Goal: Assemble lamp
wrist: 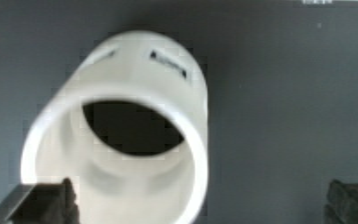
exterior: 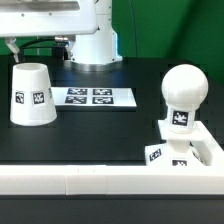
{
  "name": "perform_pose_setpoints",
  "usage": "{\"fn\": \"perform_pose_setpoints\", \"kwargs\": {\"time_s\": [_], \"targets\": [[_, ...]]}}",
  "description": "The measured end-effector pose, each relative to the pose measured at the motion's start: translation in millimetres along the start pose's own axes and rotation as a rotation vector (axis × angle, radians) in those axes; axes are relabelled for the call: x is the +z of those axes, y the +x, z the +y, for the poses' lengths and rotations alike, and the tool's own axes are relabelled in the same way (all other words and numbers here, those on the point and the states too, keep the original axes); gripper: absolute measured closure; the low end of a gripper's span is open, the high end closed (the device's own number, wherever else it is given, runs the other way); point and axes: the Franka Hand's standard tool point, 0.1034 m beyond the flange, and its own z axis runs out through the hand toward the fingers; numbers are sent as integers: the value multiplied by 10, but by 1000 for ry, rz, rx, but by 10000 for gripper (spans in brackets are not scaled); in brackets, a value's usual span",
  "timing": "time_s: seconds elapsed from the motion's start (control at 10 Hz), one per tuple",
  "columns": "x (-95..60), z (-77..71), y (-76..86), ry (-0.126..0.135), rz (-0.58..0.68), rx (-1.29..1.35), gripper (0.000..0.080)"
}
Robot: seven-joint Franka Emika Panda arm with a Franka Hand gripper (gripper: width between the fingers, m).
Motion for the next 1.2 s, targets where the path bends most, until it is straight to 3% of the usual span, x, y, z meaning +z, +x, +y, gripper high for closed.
{"fn": "perform_pose_setpoints", "kwargs": {"time_s": [0.7,0.9,1.0,1.1,1.2], "targets": [[285,-94,-40,-17,-37,-30,101],[275,-93,-27,-17,-35,-30,333],[268,-92,-17,-17,-34,-32,333],[254,-88,4,-17,-31,-32,517],[245,-86,18,-18,-28,-32,652]]}}
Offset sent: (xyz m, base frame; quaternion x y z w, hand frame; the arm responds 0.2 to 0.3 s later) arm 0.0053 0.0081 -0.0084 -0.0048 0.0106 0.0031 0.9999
